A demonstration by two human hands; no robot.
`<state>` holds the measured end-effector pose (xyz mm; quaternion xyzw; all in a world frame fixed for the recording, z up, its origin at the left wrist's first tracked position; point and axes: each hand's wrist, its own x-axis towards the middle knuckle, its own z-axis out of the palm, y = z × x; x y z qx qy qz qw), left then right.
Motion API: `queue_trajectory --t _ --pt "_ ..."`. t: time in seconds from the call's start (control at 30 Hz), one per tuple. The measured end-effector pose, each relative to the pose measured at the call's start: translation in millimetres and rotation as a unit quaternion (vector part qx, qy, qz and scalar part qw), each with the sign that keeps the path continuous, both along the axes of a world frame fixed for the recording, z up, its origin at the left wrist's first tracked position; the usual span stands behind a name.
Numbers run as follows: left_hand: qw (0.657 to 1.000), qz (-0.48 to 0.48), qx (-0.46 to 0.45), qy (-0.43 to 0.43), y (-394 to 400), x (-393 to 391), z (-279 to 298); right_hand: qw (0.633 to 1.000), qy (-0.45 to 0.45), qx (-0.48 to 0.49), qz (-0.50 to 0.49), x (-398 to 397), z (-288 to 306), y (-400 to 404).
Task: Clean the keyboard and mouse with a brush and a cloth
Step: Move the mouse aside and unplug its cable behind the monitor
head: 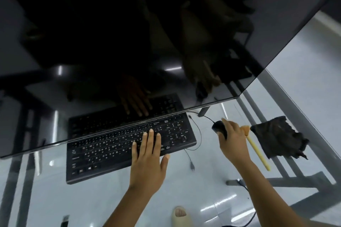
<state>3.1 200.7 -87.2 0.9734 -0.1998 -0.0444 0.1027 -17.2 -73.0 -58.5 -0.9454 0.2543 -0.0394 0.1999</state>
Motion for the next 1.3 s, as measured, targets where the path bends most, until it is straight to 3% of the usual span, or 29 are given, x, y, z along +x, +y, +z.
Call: queue_trajectory --t 0.3,0.7,0.83,1.03,1.17,1.3 --pt "1.0 0.025 0.009 0.001 -9.3 3.0 -6.6 0.997 -0.028 0.015 0.074 47.9 -7.6 24.7" --pt "0.999 0.019 -0.004 0.031 32.1 -2.0 4.6 0.996 -0.077 -0.004 0.037 28.0 1.5 59.4" --pt "1.0 -0.002 -0.013 0.027 100.8 -16.4 20.9 0.985 -0.084 0.043 0.143 -4.0 8.7 117.5" --pt "0.999 -0.044 -0.015 0.012 224.4 -56.4 23.9 0.944 0.017 0.063 0.323 -41.5 13.9 235.6" --pt "0.997 -0.066 -0.003 0.036 272.0 -80.2 15.0 0.915 0.047 0.076 0.392 -48.6 18.4 297.9" --pt "0.997 -0.077 -0.013 0.0 279.7 -83.0 16.9 0.901 0.065 0.077 0.422 -52.2 20.9 335.9"
